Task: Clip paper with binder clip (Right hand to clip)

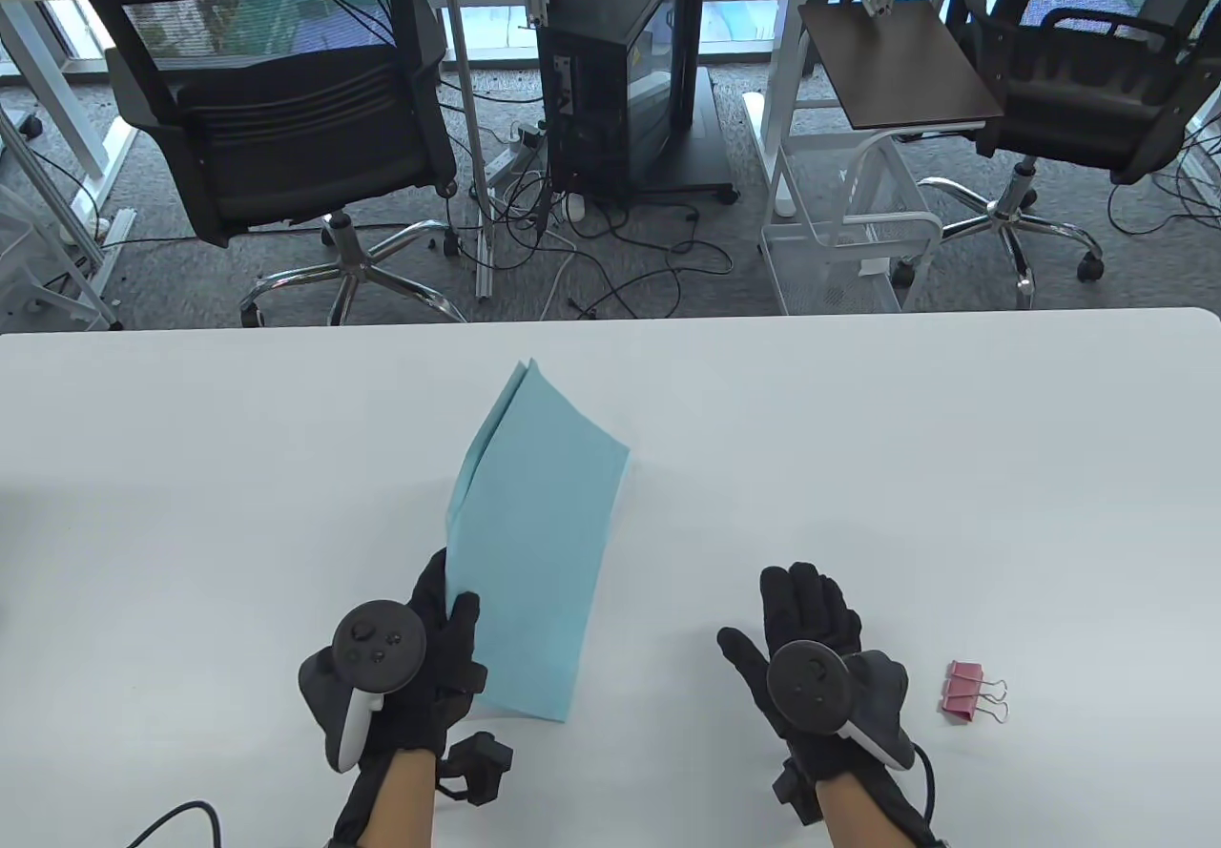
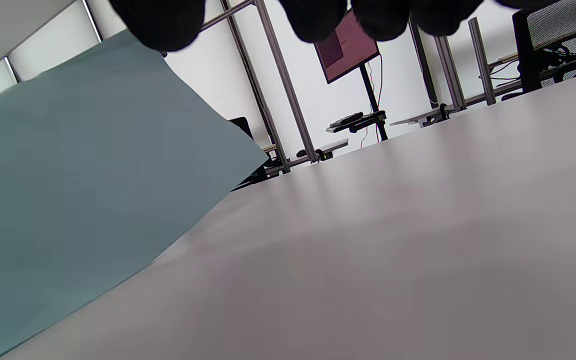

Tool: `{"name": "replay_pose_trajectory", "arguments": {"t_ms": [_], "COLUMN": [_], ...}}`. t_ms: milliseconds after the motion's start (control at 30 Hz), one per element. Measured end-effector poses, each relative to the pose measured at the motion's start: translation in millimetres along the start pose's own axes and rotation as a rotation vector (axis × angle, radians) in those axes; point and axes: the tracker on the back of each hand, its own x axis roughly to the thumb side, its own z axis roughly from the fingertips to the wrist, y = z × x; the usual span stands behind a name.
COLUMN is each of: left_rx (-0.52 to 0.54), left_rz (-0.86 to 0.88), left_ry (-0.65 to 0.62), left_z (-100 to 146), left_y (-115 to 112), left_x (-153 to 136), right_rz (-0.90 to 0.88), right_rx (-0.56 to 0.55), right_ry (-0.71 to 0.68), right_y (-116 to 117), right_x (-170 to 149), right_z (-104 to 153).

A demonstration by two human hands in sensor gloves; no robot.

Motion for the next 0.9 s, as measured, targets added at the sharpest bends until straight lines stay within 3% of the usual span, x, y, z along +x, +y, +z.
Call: {"name": "replay_pose_trajectory", "arguments": {"t_ms": [100,233,300,433,467,567,600,700,767,833,900], "left_rx": [-0.036,-0.155,-0.245,-0.36,-0.378,-0.428,-0.447,-0.378,-0.354,-0.373,-0.294], "left_rz": [0.149,0.425,0.528,0.496,0.444,0.372,0.386,0.46,0.461,0.395,0.358], "left_ry": [-0.202,-0.376,-0.432,-0.464,-0.464,-0.428,-0.406,-0.387,-0.4,-0.417,-0.408], "left_z": [4,6,6,6,6,4,4,3,4,6,10], "left_y": [3,-1,-4,-13,-15,-15,-15,-11,-9,-9,-4], "left_x": [15,22,24,27,28,23,21,18,22,30,38], "right_rz": [-0.087,-0.378,-0.615,-0.987,-1.003,-0.962,-0.932,-0.864,-0.712,-0.584,-0.527], "right_rx": [-0.035,-0.039,-0.029,0.162,0.171,-0.012,-0.026,0.007,-0.007,-0.04,-0.121], "right_ry": [0.019,-0.046,-0.114,-0.379,-0.394,-0.346,-0.336,-0.358,-0.366,-0.362,-0.35], "right_y": [-6,-16,-21,-24,-24,-28,-31,-36,-39,-40,-45], "right_x": [-2,-6,-8,-1,1,3,2,2,7,14,20], "right_z": [1,2,2,-1,-1,0,0,2,3,4,8]}}
